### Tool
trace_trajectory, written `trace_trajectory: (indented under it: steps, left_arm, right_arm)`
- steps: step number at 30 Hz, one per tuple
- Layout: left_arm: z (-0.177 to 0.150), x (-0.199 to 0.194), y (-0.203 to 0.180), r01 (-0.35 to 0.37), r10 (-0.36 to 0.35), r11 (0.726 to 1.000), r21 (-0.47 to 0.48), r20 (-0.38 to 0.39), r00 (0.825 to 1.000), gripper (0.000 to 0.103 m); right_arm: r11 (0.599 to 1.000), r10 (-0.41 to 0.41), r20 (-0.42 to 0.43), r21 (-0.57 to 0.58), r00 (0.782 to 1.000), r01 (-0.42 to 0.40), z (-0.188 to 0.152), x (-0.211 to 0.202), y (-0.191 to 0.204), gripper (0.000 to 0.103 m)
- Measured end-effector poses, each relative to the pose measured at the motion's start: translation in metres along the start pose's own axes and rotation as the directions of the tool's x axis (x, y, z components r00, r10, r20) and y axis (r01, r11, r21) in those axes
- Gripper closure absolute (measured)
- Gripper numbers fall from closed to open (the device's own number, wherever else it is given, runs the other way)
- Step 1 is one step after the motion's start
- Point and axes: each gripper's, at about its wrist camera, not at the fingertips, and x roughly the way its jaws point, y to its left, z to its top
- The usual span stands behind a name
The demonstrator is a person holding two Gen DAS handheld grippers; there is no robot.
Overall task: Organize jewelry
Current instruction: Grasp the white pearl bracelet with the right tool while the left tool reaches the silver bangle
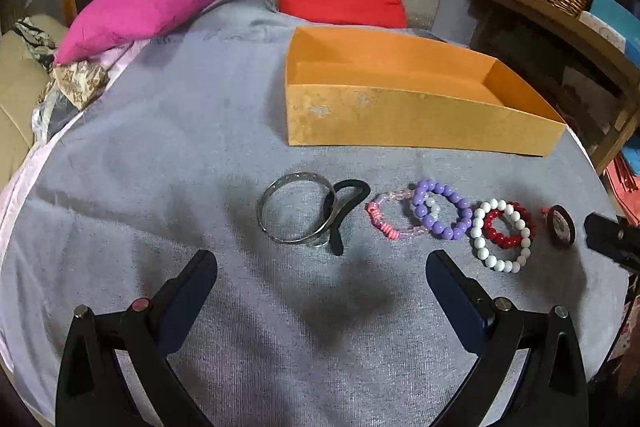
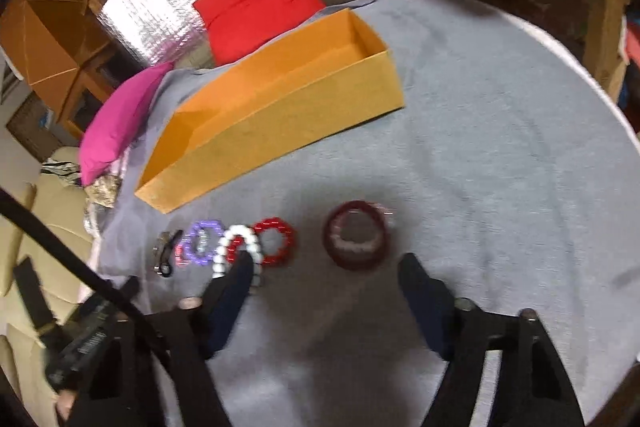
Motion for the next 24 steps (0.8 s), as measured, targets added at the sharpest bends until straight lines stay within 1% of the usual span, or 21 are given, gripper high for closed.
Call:
trace_trajectory:
  steps: [1, 2, 3, 4, 5, 7, 9, 10, 11, 13, 15, 16, 17, 18, 19, 20, 22, 24]
  left_arm:
    - [0.002, -0.001, 0.0, -0.016, 0.016, 1.0, 0.022, 0.011, 1.0, 0.0]
    - [0.003, -0.002, 0.0, -0.036, 0.035, 0.998, 0.044, 0.018, 0.999, 0.0]
    - [0.003, -0.001, 0.002, -0.047, 0.046, 0.998, 0.052, 0.02, 0.999, 0.0]
    - [0.003, 0.001, 0.007, -0.052, 0.051, 0.997, 0.05, 0.016, 0.999, 0.0]
    - [0.004, 0.003, 0.015, -0.055, 0.055, 0.998, 0.033, 0.001, 0.998, 0.0]
    - [0.005, 0.007, 0.03, -0.056, 0.056, 0.998, -0.009, -0.018, 0.998, 0.0]
    - [0.005, 0.009, 0.043, -0.062, 0.061, 0.997, -0.041, -0.026, 0.998, 0.0]
    - [0.006, 0.009, 0.047, -0.063, 0.062, 0.997, -0.052, -0.027, 0.998, 0.0]
    - [0.006, 0.01, 0.05, -0.054, 0.052, 0.997, -0.06, -0.029, 0.998, 0.0]
    - [0.007, 0.014, 0.052, -0.012, 0.01, 0.998, -0.067, -0.038, 0.999, 0.0]
    - [0.008, 0.018, 0.048, 0.028, -0.03, 0.998, -0.048, -0.052, 0.998, 0.0]
    - [0.009, 0.02, 0.045, 0.035, -0.037, 0.999, -0.037, -0.059, 0.998, 0.001]
    - [0.01, 0.023, 0.041, 0.044, -0.046, 0.999, -0.023, -0.067, 0.997, 0.007]
    - [0.011, 0.027, 0.038, 0.056, -0.057, 0.998, -0.012, -0.079, 0.995, 0.012]
    - [0.012, 0.031, 0.035, 0.07, -0.07, 0.998, -0.01, -0.093, 0.993, 0.024]
    - [0.012, 0.037, 0.033, 0.093, -0.094, 0.996, -0.015, -0.115, 0.989, 0.035]
    - [0.014, 0.044, 0.032, 0.115, -0.117, 0.993, -0.027, -0.138, 0.983, 0.044]
    - [0.016, 0.047, 0.03, 0.135, -0.138, 0.99, -0.027, -0.135, 0.981, 0.048]
  right_arm:
    - [1.0, 0.027, -0.012, -0.013, 1.0, -0.027, -0.001, 0.003, 0.008, 0.039]
    - [0.998, 0.053, -0.031, -0.033, 0.998, -0.054, -0.002, 0.009, 0.017, 0.042]
    - [0.996, 0.063, -0.046, -0.053, 0.997, -0.066, -0.003, 0.015, 0.024, 0.047]
    - [0.995, 0.06, -0.051, -0.074, 0.997, -0.064, -0.004, 0.02, 0.031, 0.049]
    - [0.994, 0.048, -0.048, -0.098, 0.998, -0.053, -0.004, 0.025, 0.039, 0.05]
    - [0.987, 0.037, -0.047, -0.152, 0.998, -0.043, -0.002, 0.035, 0.052, 0.058]
    - [0.983, 0.037, -0.057, -0.178, 0.998, -0.047, 0.001, 0.047, 0.061, 0.06]
    - [0.982, 0.022, -0.058, -0.187, 0.998, -0.033, 0.003, 0.052, 0.064, 0.06]
    - [0.98, 0.005, -0.059, -0.197, 0.998, -0.016, 0.004, 0.056, 0.064, 0.06]
    - [0.977, -0.018, -0.083, -0.214, 0.996, 0.0, 0.004, 0.067, 0.065, 0.067]
    - [0.978, -0.022, -0.106, -0.21, 0.994, -0.001, 0.003, 0.074, 0.064, 0.068]
    - [0.976, -0.029, -0.111, -0.218, 0.993, 0.004, 0.002, 0.077, 0.065, 0.073]
    - [0.973, -0.041, -0.113, -0.232, 0.993, 0.014, 0.001, 0.079, 0.067, 0.076]
    - [0.969, -0.052, -0.112, -0.245, 0.992, 0.023, 0.0, 0.08, 0.068, 0.083]
    - [0.966, -0.057, -0.108, -0.257, 0.993, 0.028, -0.001, 0.081, 0.07, 0.092]
    - [0.964, -0.056, -0.104, -0.263, 0.993, 0.026, -0.002, 0.079, 0.07, 0.092]
    - [0.963, -0.052, -0.082, -0.267, 0.995, 0.029, -0.002, 0.076, 0.072, 0.092]
    - [0.965, -0.041, -0.062, -0.263, 0.997, 0.023, -0.001, 0.071, 0.073, 0.092]
